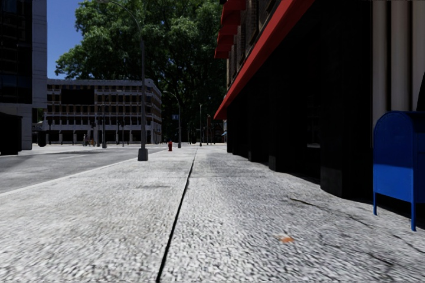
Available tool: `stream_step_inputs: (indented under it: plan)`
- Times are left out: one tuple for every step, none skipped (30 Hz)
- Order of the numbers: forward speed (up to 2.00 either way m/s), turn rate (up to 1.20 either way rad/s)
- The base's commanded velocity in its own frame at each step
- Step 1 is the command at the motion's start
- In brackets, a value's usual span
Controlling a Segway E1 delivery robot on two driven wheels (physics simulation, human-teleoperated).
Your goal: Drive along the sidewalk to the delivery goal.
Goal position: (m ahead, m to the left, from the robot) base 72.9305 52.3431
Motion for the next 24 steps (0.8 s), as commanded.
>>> stream_step_inputs:
  plan:
    - [2.0, 0.0]
    - [2.0, 0.0]
    - [2.0, 0.0]
    - [2.0, 0.0]
    - [2.0, 0.0]
    - [2.0, 0.0]
    - [2.0, 0.0]
    - [2.0, 0.0]
    - [2.0, 0.0]
    - [2.0, 0.0]
    - [2.0, 0.0]
    - [2.0, 0.0]
    - [2.0, 0.0]
    - [2.0, 0.05]
    - [2.0, 0.13]
    - [2.0, 0.13]
    - [2.0, 0.16]
    - [2.0, 0.17]
    - [2.0, 0.17]
    - [2.0, 0.17]
    - [2.0, 0.17]
    - [2.0, 0.17]
    - [2.0, 0.17]
    - [2.0, 0.17]
